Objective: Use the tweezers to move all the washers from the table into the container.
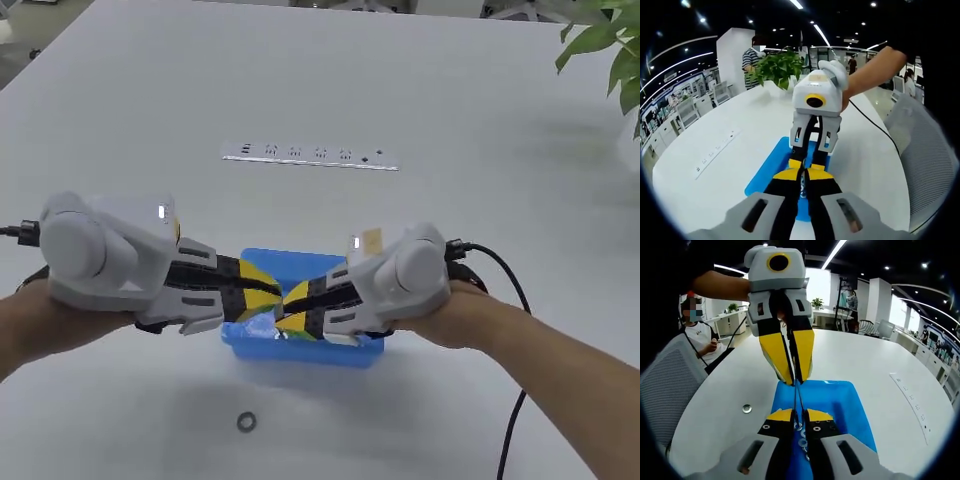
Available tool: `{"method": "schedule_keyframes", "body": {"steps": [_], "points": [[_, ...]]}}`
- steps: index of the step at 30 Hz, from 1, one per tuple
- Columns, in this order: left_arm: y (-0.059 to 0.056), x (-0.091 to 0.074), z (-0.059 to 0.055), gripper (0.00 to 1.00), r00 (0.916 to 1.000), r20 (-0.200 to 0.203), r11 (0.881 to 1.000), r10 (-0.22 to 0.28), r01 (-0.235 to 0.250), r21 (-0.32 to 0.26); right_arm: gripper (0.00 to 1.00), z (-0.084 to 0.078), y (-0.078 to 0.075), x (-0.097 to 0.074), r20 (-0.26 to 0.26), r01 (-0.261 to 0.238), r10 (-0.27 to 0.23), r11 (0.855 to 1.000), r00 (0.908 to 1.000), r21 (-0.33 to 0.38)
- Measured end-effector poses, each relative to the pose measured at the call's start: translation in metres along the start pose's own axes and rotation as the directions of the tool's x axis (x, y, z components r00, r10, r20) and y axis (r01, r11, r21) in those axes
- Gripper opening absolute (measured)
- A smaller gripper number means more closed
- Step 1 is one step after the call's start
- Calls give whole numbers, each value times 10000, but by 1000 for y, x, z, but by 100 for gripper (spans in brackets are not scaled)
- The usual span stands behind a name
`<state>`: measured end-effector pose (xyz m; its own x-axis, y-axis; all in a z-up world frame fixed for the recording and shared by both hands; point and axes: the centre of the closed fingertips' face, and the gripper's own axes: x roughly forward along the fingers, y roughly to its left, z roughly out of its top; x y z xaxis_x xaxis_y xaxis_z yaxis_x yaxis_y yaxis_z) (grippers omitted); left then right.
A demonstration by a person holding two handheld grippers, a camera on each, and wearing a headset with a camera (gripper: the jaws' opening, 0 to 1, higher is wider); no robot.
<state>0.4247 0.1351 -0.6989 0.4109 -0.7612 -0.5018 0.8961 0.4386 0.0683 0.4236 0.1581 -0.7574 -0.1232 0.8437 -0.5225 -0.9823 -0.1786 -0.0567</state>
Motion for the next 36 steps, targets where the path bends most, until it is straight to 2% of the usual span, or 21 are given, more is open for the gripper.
{"method": "schedule_keyframes", "body": {"steps": [14, 25, 36], "points": [[0, 3, 2, 6, 10000, -97, 9989, -3, 7, 479, 11, 0, -1, -2, -52, 111, -112, 9998, 9999, -183], [-1, 2, 7, 5, 10000, -90, 9985, -41, 46, 555, 12, 5, 1, -6, 6, 161, -161, 9997, 9999, -167], [-4, 0, 15, 5, 10000, -76, 9979, -58, 63, 639, 22, 10, 1, -15, -9, 445, -445, 9990, 9990, -22]]}}
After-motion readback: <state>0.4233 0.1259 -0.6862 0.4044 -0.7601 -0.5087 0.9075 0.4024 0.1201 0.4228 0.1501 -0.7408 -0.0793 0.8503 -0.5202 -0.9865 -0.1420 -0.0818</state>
